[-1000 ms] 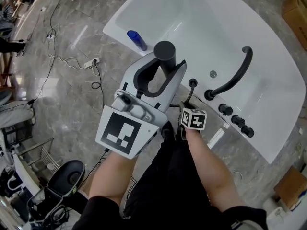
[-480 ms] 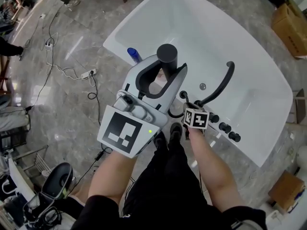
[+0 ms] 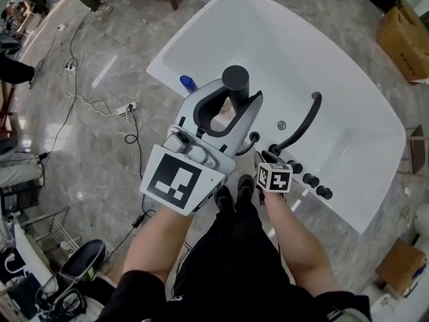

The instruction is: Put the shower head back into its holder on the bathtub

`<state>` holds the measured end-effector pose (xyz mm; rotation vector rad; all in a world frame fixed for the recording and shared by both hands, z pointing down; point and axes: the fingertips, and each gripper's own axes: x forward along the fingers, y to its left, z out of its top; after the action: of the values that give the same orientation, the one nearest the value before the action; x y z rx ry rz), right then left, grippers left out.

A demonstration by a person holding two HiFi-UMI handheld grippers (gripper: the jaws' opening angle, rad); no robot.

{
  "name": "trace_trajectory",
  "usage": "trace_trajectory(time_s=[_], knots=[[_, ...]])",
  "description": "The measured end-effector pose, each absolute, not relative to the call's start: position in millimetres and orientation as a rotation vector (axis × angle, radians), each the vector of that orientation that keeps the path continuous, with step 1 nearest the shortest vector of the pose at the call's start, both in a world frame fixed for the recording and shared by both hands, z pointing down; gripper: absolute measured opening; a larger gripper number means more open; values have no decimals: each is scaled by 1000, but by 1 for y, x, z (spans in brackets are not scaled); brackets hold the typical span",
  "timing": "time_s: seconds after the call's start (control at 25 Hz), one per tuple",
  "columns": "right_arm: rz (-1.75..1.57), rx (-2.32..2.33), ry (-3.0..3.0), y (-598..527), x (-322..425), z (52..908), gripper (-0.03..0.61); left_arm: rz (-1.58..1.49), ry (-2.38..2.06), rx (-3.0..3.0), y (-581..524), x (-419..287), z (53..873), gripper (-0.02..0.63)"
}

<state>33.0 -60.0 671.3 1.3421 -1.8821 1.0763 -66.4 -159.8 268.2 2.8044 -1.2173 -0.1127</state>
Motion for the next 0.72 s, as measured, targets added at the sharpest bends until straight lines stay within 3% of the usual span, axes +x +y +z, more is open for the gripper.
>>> trace_trajectory(time_s=[0.36,0.72], knots=[[887,1371,-1998,-42,61,575,66,-149,-1145,2859,-140,-40,216,140],[840,1426,-2039,-53,85,527,52,28,-1139,2829,-119,-19,251,140]])
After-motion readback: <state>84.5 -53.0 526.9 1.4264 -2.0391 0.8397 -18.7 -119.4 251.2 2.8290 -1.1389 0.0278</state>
